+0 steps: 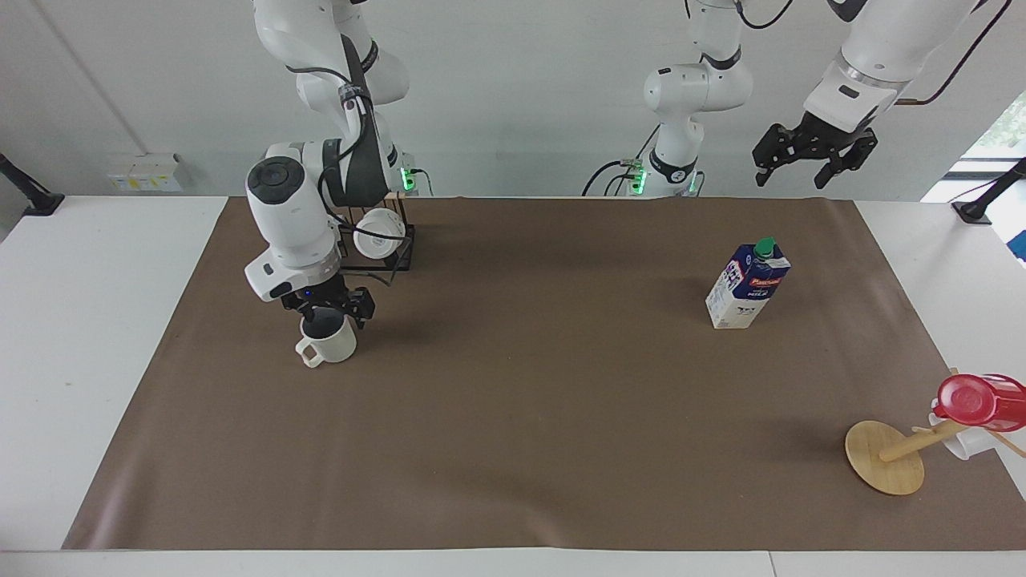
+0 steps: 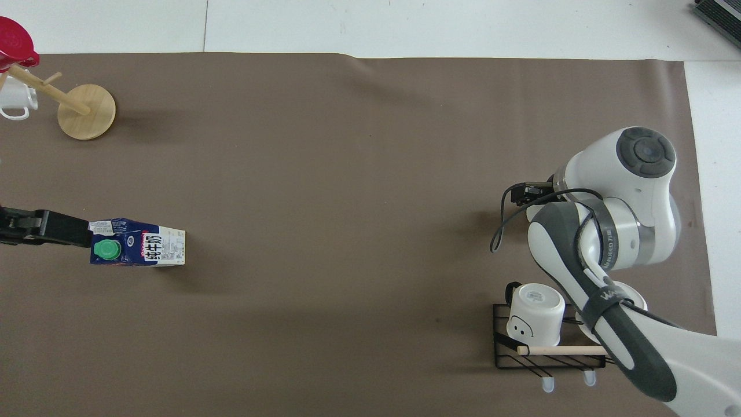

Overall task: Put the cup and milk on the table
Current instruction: 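Grasp the white mug with the right gripper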

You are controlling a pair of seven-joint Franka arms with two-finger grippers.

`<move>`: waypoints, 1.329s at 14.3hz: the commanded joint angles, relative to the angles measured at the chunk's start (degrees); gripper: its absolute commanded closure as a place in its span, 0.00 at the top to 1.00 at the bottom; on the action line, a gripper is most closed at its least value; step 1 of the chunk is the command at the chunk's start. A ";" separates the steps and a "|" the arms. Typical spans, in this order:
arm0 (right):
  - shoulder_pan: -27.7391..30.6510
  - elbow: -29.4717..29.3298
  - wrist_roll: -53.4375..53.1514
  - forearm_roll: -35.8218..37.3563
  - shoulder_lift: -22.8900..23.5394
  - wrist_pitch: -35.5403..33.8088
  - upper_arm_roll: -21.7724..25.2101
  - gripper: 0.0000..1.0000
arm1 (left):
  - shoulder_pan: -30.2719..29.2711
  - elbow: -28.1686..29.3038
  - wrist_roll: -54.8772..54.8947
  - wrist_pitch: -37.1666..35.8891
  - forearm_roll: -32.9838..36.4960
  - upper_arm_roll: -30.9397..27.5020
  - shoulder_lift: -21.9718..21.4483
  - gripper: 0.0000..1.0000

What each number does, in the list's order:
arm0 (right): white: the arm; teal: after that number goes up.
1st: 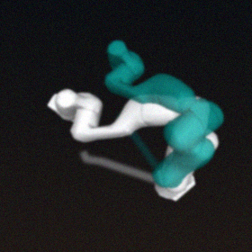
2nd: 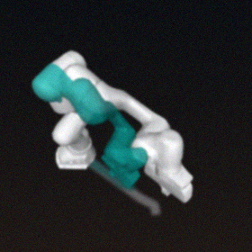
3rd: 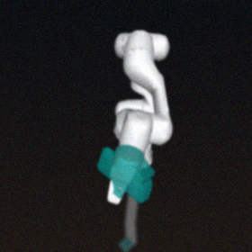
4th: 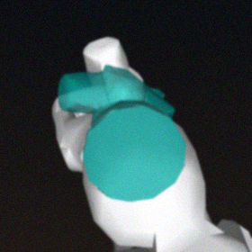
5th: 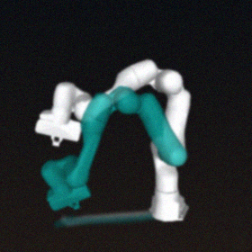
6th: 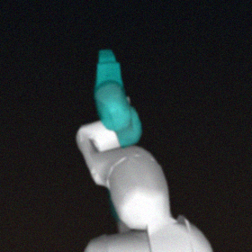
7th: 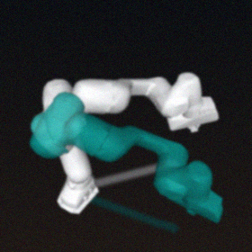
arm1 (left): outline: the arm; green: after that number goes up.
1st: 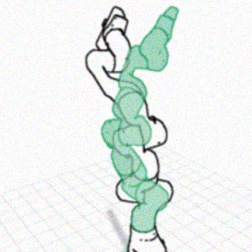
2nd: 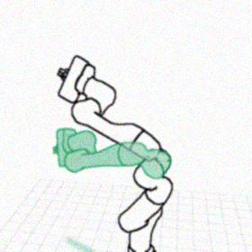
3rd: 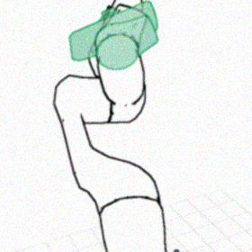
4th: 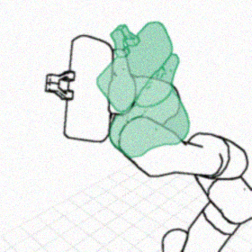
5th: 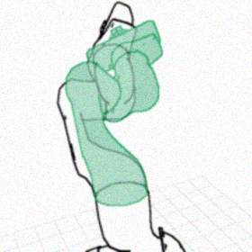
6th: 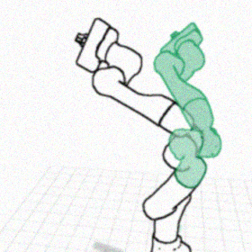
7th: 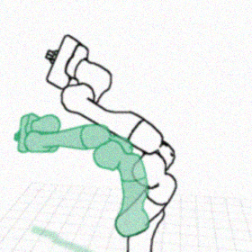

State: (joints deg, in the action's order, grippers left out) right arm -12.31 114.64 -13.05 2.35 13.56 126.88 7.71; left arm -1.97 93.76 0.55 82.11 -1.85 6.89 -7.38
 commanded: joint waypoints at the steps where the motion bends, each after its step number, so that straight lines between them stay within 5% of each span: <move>1: 0.71 0.85 1.18 -0.41 -0.12 1.53 -0.33 1.00 | -0.93 -1.04 -0.20 -1.34 -0.96 0.32 0.00 1.00; 3: 0.71 0.85 1.18 -0.41 -0.12 1.53 -0.33 0.93 | -0.93 -1.04 -0.20 -1.34 -0.96 0.32 0.00 1.00; 8: 0.71 0.85 0.66 -0.41 -0.20 1.44 -0.33 0.08 | -0.85 -1.04 -0.20 -1.34 -0.96 0.32 0.00 1.00; 9: 0.71 0.85 0.48 -0.41 -0.20 1.44 -0.33 0.00 | -0.85 -1.04 -0.20 -1.34 -0.96 0.32 0.00 1.00; 19: 0.36 -0.63 0.22 -1.29 -1.43 0.48 -0.33 0.00 | -0.76 -1.04 -0.38 -0.99 -0.96 0.41 0.09 1.00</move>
State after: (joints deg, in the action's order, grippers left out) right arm -12.26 114.44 -13.06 2.28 13.75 127.16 7.76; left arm -1.97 93.76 0.55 82.11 -1.85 6.92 -7.38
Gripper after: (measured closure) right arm 0.960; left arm 0.000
